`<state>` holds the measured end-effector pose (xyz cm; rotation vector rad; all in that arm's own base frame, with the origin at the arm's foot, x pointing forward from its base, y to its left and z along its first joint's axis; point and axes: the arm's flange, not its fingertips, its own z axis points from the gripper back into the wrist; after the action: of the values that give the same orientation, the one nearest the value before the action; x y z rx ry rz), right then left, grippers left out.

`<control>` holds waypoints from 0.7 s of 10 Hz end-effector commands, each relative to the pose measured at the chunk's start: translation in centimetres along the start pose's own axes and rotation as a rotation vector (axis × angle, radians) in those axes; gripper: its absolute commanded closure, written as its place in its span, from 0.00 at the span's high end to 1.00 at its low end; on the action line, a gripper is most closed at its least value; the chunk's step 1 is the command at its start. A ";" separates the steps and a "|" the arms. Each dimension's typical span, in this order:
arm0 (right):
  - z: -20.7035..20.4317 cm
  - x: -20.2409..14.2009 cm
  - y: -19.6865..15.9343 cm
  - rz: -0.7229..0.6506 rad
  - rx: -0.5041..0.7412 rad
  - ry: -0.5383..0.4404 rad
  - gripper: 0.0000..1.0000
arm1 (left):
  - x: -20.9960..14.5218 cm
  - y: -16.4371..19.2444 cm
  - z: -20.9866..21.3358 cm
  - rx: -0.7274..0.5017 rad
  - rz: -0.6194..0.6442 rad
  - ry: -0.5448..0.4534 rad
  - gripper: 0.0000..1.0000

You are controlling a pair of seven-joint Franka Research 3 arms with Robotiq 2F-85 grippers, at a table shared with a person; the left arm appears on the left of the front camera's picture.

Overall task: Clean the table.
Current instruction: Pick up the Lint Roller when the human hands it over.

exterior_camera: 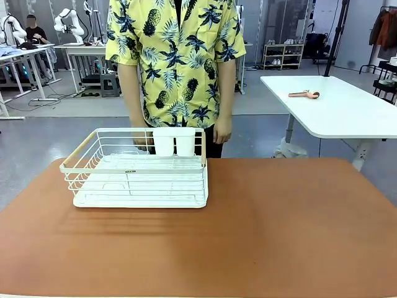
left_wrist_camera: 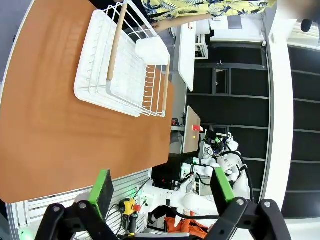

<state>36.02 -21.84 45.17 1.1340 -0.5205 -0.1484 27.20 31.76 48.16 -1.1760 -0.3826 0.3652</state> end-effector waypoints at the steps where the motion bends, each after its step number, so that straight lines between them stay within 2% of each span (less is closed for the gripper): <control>1: 0.2 0.0 0.2 0.003 0.005 -0.004 1.00 | -0.3 0.1 0.1 -0.008 -0.015 -0.007 1.00; 7: 0.2 0.0 0.2 0.003 0.005 -0.004 1.00 | -0.3 0.1 0.1 -0.008 -0.015 -0.007 1.00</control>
<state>36.00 -21.87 45.17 1.1338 -0.5209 -0.1491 27.19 31.76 48.16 -1.1760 -0.3827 0.3653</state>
